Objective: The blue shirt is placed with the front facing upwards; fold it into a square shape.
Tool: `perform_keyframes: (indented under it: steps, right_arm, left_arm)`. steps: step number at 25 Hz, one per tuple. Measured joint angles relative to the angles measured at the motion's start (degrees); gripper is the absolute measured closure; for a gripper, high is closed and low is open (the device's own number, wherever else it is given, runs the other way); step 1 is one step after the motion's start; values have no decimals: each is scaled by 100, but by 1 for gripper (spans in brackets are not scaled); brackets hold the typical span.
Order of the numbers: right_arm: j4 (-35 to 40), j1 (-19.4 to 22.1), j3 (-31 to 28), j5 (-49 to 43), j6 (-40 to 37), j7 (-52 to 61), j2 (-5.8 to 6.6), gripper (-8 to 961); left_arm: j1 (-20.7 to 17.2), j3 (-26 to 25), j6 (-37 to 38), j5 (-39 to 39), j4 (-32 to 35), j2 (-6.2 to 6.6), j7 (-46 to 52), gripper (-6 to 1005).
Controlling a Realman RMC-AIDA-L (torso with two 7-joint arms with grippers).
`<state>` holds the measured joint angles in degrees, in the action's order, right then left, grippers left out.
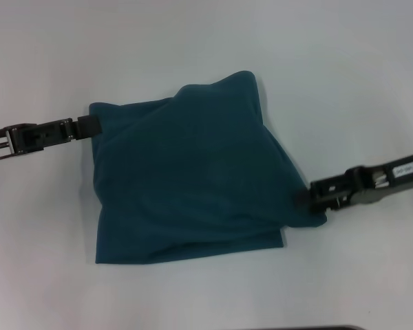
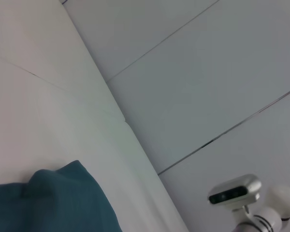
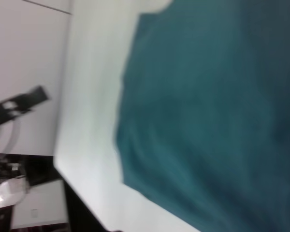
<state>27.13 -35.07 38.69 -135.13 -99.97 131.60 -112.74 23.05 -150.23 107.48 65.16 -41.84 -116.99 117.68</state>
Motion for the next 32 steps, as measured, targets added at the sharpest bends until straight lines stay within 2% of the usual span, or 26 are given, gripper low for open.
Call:
perform_keyframes:
  steps: [3,6,7,11,13,16,23,27,32]
  right_arm:
    - [262,56,-66,358,-420,-373,56,10]
    - [449,172,-121,793,-717,-1560,24,11]
    - [462,242,-149,962,-764,-2209,-27,12]
    - [462,606,-281,1543,-847,-4723,-292,13]
    - [460,800,-384,1686,-821,-5494,-421,14]
    - [496,1067,-525,1728,-839,-6161,-539,15]
    - [546,1423,-536,1588,-814,-6191,-568,15]
    - [394,1408,-537,1571,-725,-5806,-639,15]
    - [179,1287,-483,1569,-394,-4880,-653,15]
  left_arm:
    - [-2,2,1,0,-4,1,-78,95]
    - [-17,11,27,-14,-6,3,-392,95]
    - [-57,54,63,-57,-13,2,-1090,95]
    - [-185,83,82,-82,-11,-40,-2329,95]
    - [-281,84,95,-77,-17,-107,-2797,95]
    - [-390,108,135,-92,-32,-206,-3147,95]
    - [-589,580,94,-290,2,-408,-3703,95]
    - [-574,505,-120,-406,40,-508,-3440,95]
    - [-606,284,-103,-391,65,-645,-3023,95]
